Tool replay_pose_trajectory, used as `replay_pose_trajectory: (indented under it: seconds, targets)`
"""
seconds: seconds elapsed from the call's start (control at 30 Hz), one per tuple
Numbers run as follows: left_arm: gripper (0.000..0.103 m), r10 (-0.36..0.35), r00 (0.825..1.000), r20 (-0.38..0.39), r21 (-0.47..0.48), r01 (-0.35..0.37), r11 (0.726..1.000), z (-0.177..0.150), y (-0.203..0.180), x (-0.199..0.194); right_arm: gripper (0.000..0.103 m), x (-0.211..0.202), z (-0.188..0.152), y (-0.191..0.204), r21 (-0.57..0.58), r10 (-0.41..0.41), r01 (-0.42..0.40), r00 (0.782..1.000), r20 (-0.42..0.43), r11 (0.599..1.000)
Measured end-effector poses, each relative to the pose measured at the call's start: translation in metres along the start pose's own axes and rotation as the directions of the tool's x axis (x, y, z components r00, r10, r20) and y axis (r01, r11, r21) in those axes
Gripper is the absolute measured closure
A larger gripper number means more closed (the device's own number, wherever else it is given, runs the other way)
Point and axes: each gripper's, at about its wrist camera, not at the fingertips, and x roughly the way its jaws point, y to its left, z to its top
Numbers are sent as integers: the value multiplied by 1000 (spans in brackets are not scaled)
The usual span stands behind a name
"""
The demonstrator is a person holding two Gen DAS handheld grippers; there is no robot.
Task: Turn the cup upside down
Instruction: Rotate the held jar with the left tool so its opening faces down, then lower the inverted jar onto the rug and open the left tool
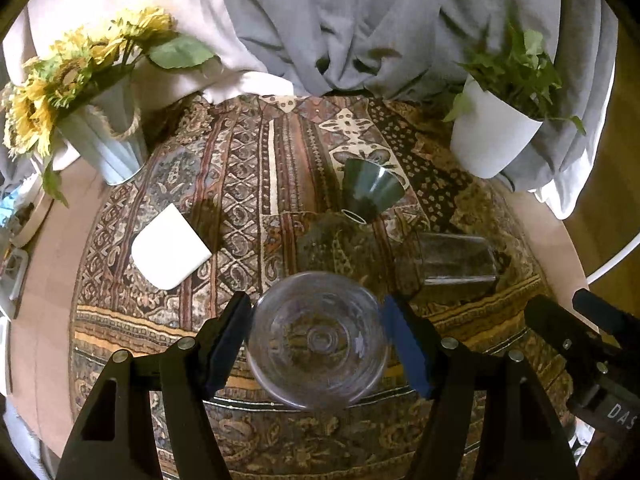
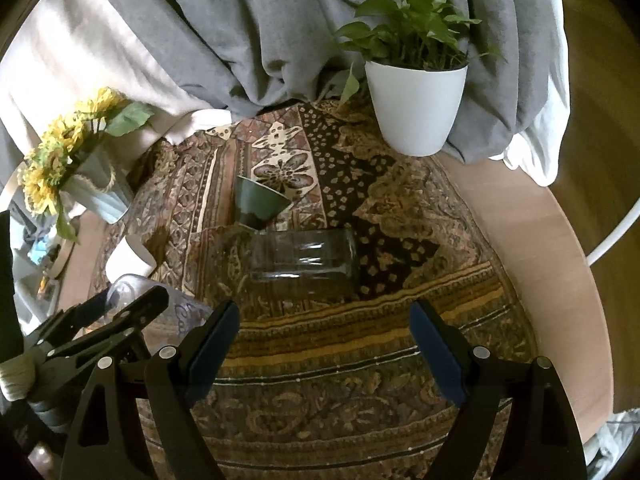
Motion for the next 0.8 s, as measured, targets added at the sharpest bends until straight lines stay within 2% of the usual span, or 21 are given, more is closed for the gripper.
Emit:
replay_pose_trajectory:
  seconds: [0.53, 0.57, 0.63, 0.7, 0.8]
  targets:
    - [33, -15, 1000, -16, 3, 15, 1000, 11, 2, 9, 16, 6, 8, 3, 10, -13, 13, 1000, 0, 1000]
    - [32, -19, 1000, -19, 0, 19, 1000, 10, 3, 10, 16, 5, 8, 4, 10, -13, 13, 1000, 1, 1000]
    - [21, -22, 1000, -21, -10, 22, 1000, 10, 3, 10, 16, 4, 8, 5, 5, -19, 19, 1000, 6, 1000]
    - [14, -29, 1000, -10, -26, 29, 999, 9, 5, 8, 16, 1, 7, 6, 4, -23, 23, 1000, 12, 1000]
    - [11, -25, 1000, -5, -48, 25, 999, 10, 7, 6, 16, -2, 7, 6, 7, -33, 33, 999, 18, 999]
